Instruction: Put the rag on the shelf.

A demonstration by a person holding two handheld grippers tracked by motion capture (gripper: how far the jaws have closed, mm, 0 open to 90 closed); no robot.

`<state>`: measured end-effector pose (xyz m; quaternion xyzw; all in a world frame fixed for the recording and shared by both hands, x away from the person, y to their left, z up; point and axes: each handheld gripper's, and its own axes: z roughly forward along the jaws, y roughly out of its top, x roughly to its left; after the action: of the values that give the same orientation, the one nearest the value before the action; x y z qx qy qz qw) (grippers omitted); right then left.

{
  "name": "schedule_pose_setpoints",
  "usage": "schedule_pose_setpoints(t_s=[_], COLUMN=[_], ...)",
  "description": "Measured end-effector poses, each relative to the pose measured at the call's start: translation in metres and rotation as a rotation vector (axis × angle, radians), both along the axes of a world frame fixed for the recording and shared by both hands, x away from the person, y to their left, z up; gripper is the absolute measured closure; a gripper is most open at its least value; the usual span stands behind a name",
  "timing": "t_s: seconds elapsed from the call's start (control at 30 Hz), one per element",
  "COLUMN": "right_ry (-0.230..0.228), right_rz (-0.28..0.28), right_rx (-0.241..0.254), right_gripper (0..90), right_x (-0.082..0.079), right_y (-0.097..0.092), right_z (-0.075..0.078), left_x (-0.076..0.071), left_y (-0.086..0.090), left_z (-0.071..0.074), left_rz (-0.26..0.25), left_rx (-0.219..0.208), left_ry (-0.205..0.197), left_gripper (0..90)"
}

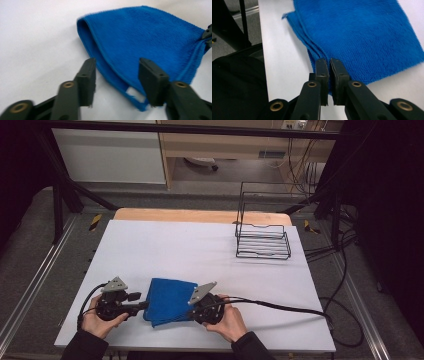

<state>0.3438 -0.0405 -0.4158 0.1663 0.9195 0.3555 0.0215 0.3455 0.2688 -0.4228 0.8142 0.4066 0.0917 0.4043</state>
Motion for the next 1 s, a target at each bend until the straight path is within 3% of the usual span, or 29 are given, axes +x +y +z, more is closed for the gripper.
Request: schedule_pose_setpoints(t_s=[0.1, 0.2, 0.23, 0.3, 0.43, 0.53, 0.8, 0.93, 1.0], right_ry=[-0.004, -0.018, -0.018, -0.024, -0.01, 0.025, 0.064, 0.101, 0.091], right_rz=[-0.004, -0.036, -0.036, -0.108, -0.288, -0.34, -0.331, -0.348, -0.354], right_rx=[0.016, 0.08, 0.08, 0.118, 0.125, 0.105, 0.134, 0.166, 0.169], right_gripper=[76.6, 65.6, 65.6, 61.0, 52.6, 52.2, 55.2, 65.1, 71.8], right_x=[-0.004, -0.008, -0.008, -0.009, -0.005, -0.004, -0.009, -0.013, -0.015], right_y=[-0.004, -0.007, -0.007, -0.011, -0.021, -0.021, -0.01, -0.007, -0.005], right_z=[-0.01, -0.007, -0.007, -0.003, -0.009, -0.024, -0.038, -0.04, -0.041], left_x=[0.001, 0.001, 0.001, 0.002, 0.004, 0.005, 0.007, 0.007, 0.007], left_y=[0.002, 0.004, 0.004, 0.005, 0.007, 0.01, 0.011, 0.011, 0.011], left_z=[0.0, 0.0, 0.0, -0.001, -0.003, -0.004, -0.006, -0.006, -0.006], left_rz=[0.018, 0.026, 0.028, 0.032, 0.044, 0.053, 0.058, 0.06, 0.06], left_rx=[-0.01, -0.01, -0.008, -0.007, -0.001, 0.002, 0.008, 0.002, 0.004], left_ry=[-0.015, -0.034, -0.037, -0.04, -0.037, -0.033, -0.032, -0.029, -0.029], left_gripper=[40.9, 35.3, 35.3, 32.5, 28.8, 28.8, 28.9, 28.9, 29.0])
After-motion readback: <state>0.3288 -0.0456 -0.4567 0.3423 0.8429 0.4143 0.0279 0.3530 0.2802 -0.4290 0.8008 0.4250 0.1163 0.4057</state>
